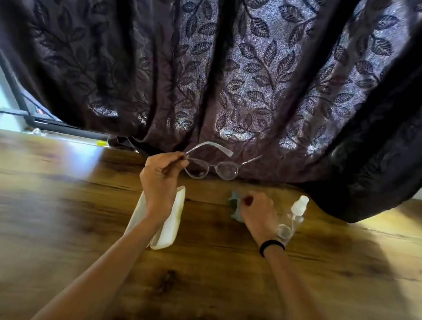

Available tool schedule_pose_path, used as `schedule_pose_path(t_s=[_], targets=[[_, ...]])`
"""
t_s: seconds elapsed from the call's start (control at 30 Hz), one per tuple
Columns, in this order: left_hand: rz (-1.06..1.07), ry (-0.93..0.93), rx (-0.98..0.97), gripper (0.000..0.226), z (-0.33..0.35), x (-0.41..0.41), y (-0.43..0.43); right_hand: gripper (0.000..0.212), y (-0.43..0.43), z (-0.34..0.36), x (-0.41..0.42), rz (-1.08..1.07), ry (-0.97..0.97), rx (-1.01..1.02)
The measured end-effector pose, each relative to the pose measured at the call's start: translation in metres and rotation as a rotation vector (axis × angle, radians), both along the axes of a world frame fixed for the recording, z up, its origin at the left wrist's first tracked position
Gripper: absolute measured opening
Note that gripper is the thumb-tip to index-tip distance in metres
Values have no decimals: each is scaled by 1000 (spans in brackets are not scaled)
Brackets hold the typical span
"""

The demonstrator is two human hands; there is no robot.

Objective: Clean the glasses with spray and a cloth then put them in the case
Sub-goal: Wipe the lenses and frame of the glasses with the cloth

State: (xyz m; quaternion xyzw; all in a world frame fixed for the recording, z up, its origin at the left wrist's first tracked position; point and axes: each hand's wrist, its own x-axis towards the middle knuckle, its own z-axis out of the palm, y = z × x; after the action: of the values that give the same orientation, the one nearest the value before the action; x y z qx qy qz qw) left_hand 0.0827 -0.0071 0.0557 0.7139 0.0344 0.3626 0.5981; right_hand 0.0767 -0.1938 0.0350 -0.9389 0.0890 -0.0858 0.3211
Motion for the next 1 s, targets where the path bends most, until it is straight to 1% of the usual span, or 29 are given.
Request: schedule_pose_path(t_s=[0.03,0.1,0.13,0.23,0.27,0.37,0.4,0.53,0.6,0.67,0.7,0.73,0.8,0.9,0.97,1.0], targets=[[-4,3,-2,21,0,0,0,15,1,6,-1,50,-5,133],[-14,5,-24,22,-1,1,-1,15,4,18,-5,136,71,456],[-20,5,-35,22,-1,1,-1,13,4,21,-7,151,103,544],[-23,3,-28,21,-1,1,-1,10,3,28,-13,120,105,532],[-19,1,-20,21,-1,1,-1,11,3,30,-16,107,113,617],[-12,-3,-7,20,0,-1,-2,12,5,43,-25,126,156,982],[-12,-2,-8,20,1,-1,-2,13,6,47,-28,137,143,1043],[-32,2,-47,21,2,-3,-5,18,11,63,-35,224,69,1175],[-45,11,-66,21,3,-5,-8,13,16,71,-36,268,61,1241],[-67,-1,-61,20,3,-8,-11,3,22,74,-33,298,17,1269],[-76,-8,-50,20,4,-11,-12,5,26,74,-31,297,-27,1229],[-79,-9,-43,20,4,-13,-14,10,30,74,-29,280,-88,1130],[-90,-15,-61,20,7,-16,-18,14,38,76,-27,214,-246,818],[-101,-34,-65,24,8,-18,-22,5,47,74,-27,183,-476,347],[-82,-42,-62,24,9,-18,-22,7,51,69,-26,203,-558,74],[-70,-45,-67,23,9,-18,-22,11,53,67,-27,219,-568,-16]])
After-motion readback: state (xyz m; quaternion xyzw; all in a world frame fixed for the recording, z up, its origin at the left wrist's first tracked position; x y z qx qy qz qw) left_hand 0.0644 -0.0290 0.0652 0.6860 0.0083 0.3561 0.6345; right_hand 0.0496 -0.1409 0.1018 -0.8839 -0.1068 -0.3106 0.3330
